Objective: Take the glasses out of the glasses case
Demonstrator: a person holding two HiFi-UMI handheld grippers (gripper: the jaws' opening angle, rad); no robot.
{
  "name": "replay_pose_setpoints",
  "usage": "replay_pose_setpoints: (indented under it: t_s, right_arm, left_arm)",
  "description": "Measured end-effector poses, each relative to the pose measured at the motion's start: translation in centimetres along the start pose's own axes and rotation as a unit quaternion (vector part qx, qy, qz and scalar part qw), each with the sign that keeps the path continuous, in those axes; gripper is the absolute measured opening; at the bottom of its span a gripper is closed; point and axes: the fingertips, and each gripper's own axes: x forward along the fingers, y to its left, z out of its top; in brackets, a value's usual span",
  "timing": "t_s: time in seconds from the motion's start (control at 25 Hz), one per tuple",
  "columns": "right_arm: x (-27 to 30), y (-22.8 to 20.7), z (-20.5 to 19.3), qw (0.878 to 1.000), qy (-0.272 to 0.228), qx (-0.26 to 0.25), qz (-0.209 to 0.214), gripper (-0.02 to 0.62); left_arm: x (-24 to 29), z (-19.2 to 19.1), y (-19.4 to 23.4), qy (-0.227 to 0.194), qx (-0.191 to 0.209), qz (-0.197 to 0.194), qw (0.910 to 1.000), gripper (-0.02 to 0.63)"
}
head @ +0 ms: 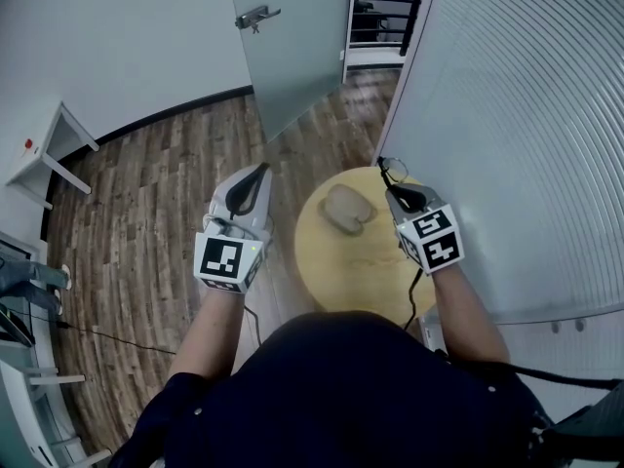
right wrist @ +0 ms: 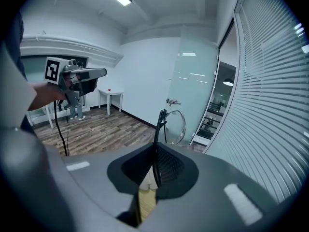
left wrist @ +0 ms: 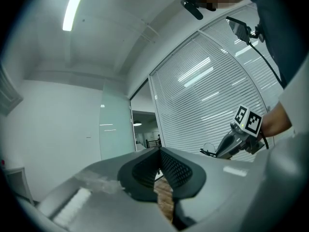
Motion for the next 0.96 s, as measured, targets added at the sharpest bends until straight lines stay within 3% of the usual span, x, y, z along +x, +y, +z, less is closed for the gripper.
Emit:
replay_pose_setpoints:
  t_s: [0.96]
  right_arm:
    - [-0.2,-0.8,0.1,1.0,-0.002,0.009,-0.004,0.028]
  left_arm:
    - [0.5,-0.6,-1.0,0.008,-0.008,-0.018,0.9998,0.006]
